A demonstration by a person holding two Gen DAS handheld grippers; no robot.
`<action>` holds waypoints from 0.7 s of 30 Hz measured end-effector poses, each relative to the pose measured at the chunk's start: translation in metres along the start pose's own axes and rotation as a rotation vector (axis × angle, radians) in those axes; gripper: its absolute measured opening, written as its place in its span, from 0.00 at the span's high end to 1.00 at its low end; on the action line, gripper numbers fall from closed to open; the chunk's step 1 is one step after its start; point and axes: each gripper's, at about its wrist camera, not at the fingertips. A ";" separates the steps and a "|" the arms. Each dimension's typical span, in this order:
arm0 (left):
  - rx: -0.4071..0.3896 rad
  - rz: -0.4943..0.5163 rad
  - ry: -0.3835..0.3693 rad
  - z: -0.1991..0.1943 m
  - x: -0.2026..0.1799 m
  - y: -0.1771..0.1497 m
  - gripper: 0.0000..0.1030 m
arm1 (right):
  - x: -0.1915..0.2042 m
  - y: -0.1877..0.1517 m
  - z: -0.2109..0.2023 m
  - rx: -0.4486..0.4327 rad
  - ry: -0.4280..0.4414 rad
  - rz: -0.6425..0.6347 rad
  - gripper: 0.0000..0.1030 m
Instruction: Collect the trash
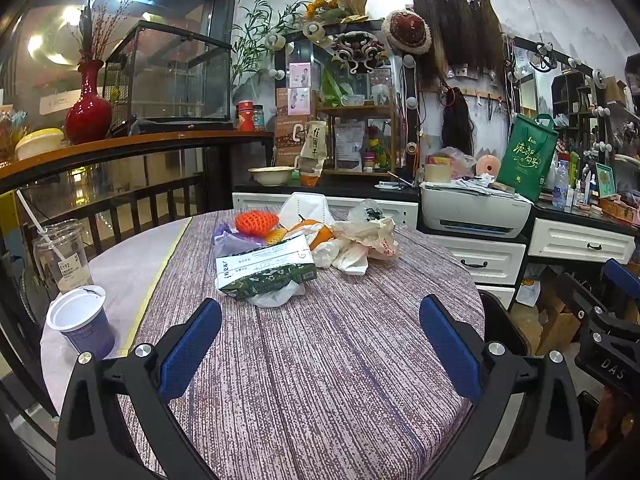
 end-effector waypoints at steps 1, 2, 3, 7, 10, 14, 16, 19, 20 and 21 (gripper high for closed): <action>0.000 0.000 0.001 0.000 0.000 0.000 0.05 | 0.000 0.000 0.000 0.000 0.000 0.000 0.05; 0.001 -0.001 0.000 0.000 0.000 0.000 0.05 | 0.000 0.000 0.000 0.000 0.000 0.001 0.05; 0.002 -0.001 -0.001 0.000 0.000 0.000 0.05 | 0.000 0.000 0.000 0.001 0.001 0.002 0.05; 0.001 0.000 -0.002 0.000 -0.002 0.000 0.05 | 0.000 0.000 0.000 -0.001 0.000 0.000 0.05; -0.001 0.000 0.000 0.000 -0.003 0.000 0.05 | -0.001 0.000 0.000 0.000 0.000 0.000 0.05; 0.004 -0.001 -0.003 0.001 -0.004 -0.001 0.05 | 0.000 0.000 0.000 0.002 0.000 0.000 0.05; 0.003 -0.001 -0.003 0.001 -0.003 -0.001 0.05 | -0.001 0.000 0.000 0.003 0.000 0.000 0.05; 0.003 -0.001 -0.002 0.001 -0.004 -0.001 0.05 | -0.001 0.000 0.000 0.002 0.001 0.001 0.05; 0.003 -0.001 -0.002 0.001 -0.003 -0.001 0.05 | 0.000 0.000 0.000 0.003 0.001 0.000 0.05; 0.004 -0.001 -0.003 0.001 -0.003 -0.001 0.05 | 0.000 0.000 0.000 0.003 0.001 -0.001 0.05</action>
Point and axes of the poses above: each gripper's, at about its wrist camera, not at the fingertips, and z roughly the way its jaws point, x to its left, y to its top, and after that the axes turned 5 degrees about z, right-handed
